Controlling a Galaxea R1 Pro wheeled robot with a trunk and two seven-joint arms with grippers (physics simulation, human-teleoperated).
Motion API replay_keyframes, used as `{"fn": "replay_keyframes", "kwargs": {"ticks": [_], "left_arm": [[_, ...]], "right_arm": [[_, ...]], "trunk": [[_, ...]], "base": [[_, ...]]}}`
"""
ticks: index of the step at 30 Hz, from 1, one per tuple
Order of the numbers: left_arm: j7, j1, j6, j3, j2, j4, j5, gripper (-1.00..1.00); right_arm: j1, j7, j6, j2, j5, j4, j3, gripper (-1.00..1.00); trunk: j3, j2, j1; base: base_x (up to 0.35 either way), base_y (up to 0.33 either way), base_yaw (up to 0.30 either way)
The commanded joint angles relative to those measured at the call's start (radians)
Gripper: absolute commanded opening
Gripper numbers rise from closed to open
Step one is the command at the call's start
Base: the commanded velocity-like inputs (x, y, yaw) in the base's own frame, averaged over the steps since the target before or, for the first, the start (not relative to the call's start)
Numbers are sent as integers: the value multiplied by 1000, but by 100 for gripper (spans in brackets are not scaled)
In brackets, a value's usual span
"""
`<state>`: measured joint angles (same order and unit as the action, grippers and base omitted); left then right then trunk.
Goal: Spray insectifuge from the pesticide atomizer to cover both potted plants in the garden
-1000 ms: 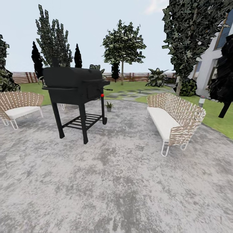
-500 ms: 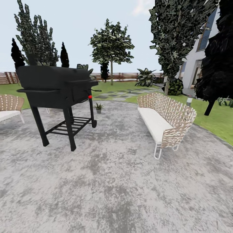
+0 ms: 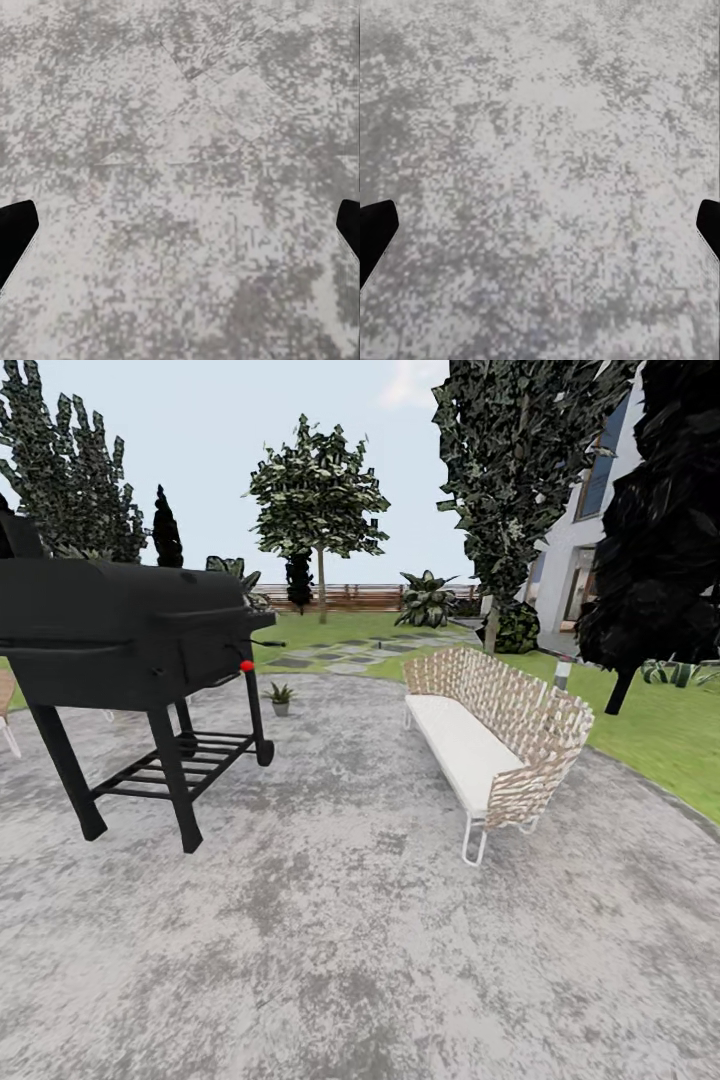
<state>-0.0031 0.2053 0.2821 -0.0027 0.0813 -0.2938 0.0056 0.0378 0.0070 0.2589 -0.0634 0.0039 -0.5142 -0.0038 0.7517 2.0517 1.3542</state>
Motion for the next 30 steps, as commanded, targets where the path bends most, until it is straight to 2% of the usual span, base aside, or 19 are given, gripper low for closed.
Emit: {"fn": "replay_keyframes", "kwargs": {"ticks": [1, 30], "left_arm": [[0, 0, 3, 0, 0, 1, 1, 100], [0, 1, 3, 3, 1, 2, 2, 100]], "right_arm": [[1, 1, 3, 0, 1, 1, -1, 100], [1, -2, 3, -1, 2, -1, -1, 100]], "trunk": [[1, 0, 0], [1, 0, 0]], "base": [[338, 0, -2], [338, 0, 0]]}}
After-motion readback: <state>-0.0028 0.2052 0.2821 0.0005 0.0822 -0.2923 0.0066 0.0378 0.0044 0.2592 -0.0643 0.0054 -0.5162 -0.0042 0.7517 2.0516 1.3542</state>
